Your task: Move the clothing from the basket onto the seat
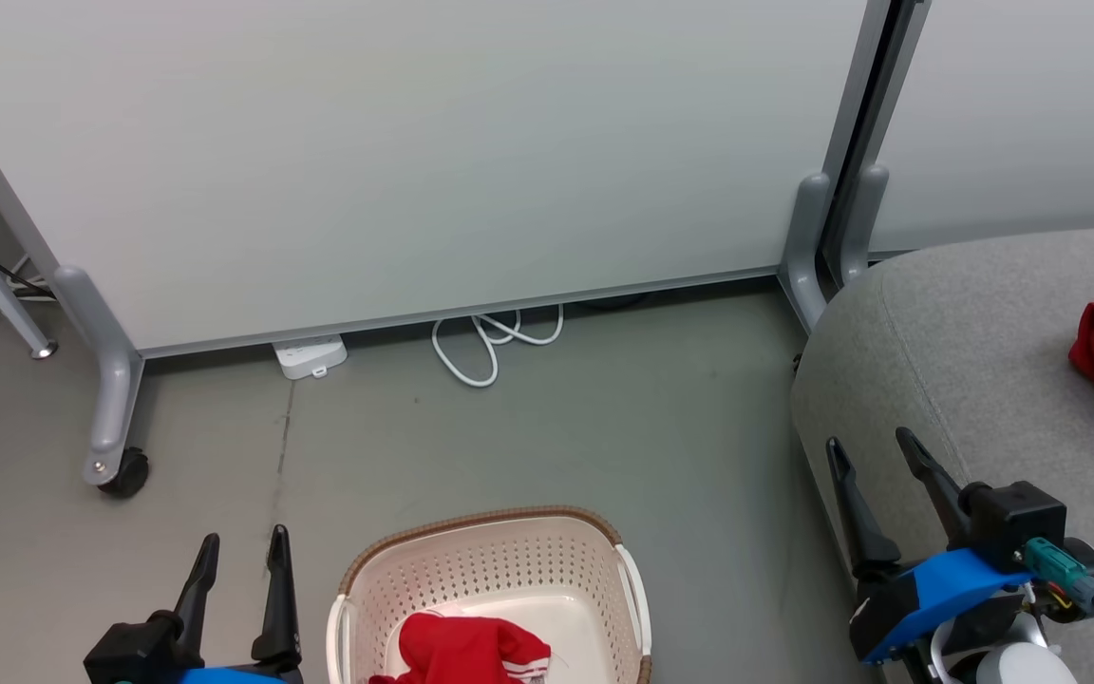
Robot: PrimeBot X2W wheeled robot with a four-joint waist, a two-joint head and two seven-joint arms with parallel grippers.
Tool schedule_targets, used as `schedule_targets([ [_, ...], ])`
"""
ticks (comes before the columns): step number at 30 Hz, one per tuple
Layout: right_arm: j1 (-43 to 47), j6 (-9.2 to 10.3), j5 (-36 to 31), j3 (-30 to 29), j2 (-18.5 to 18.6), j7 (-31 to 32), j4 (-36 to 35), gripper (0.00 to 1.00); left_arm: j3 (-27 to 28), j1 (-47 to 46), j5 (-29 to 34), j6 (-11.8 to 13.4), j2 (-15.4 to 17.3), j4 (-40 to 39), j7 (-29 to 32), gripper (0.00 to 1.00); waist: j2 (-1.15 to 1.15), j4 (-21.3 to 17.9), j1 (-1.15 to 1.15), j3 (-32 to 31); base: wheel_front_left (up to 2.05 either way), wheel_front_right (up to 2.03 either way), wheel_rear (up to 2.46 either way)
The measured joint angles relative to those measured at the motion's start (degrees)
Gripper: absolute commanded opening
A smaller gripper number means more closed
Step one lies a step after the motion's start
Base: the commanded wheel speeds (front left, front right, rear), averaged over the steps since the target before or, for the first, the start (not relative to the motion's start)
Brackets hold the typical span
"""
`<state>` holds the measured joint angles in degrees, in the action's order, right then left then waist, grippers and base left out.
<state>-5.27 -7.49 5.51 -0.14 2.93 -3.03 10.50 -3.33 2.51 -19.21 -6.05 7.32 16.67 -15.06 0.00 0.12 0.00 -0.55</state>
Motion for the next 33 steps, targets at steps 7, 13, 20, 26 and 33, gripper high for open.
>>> schedule_targets([
  [7,-1.91,0.0,0.64,1.02,-0.01,-0.23,-1.9,1.0,-1.63,-3.1,0.04,-0.44,0.25,0.44,0.18,1.0,0.0,-0.82,0.0,4.47,0.0,0.0,0.0],
  [13,-6.8,0.0,1.07,1.83,-0.01,-1.49,-4.14,1.0,-5.14,-10.84,0.05,-1.04,1.4,3.47,1.1,1.0,0.0,-1.93,0.01,12.26,0.0,0.0,0.0],
  [20,-16.46,0.0,1.12,4.98,0.01,-3.38,-6.9,1.0,-12.41,-24.55,0.22,-1.16,3.78,12.95,2.94,1.0,0.0,-4.26,0.02,25.83,0.0,0.0,0.0],
  [26,-21.27,0.0,2.08,7.68,0.01,-5.56,-7.66,1.0,-18.4,-32.08,-0.96,-1.34,5.94,20.12,3.38,1.0,0.0,-6.85,0.03,35.78,0.0,0.0,0.0],
  [33,-23.76,0.0,4.0,9.83,0.02,-7.73,-7.65,1.0,-22.76,-39.45,-0.97,-1.34,9.43,27.7,5.72,1.0,-0.01,-10.85,0.02,45.27,0.0,0.0,0.0],
])
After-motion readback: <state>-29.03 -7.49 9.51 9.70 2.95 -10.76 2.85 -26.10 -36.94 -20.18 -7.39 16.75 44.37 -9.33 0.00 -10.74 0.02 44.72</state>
